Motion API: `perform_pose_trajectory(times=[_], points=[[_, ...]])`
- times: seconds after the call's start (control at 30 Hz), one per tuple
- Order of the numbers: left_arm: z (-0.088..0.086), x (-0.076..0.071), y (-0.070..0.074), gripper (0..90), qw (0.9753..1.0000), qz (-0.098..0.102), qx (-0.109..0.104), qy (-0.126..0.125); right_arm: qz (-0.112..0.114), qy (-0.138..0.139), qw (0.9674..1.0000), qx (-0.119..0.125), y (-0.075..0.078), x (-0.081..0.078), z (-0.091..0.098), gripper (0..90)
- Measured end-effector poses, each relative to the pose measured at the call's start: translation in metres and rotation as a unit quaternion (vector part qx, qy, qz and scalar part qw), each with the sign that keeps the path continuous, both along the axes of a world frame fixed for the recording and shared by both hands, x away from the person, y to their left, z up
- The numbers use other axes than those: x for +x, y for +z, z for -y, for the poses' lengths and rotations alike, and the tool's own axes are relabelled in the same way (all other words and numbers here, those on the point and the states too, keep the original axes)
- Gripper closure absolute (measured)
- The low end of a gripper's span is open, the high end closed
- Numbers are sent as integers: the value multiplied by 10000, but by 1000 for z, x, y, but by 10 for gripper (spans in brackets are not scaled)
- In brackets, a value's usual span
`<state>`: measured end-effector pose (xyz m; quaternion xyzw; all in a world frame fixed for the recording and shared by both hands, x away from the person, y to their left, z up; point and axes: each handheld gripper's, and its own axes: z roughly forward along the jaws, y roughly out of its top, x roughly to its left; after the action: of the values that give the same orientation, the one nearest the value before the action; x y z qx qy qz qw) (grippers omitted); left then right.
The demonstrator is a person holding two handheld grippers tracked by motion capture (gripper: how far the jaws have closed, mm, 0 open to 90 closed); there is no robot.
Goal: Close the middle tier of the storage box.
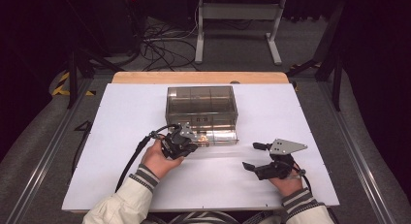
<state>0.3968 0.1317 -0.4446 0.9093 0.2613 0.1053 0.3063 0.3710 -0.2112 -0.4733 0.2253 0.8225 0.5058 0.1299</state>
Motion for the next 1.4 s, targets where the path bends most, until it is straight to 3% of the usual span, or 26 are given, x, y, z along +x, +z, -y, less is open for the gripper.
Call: perform_pose_trajectory(times=[0.5,1.03,1.4], points=[[-3,11,-1,900,9989,104,-334,300,-10,-15,10000,-1,0,0,0,161],[-5,19,-4,900,9953,286,-556,738,-10,-8,10000,-11,0,0,0,161],[-6,26,-7,900,9915,291,-768,1013,0,-3,10000,-19,-1,0,-1,161]])
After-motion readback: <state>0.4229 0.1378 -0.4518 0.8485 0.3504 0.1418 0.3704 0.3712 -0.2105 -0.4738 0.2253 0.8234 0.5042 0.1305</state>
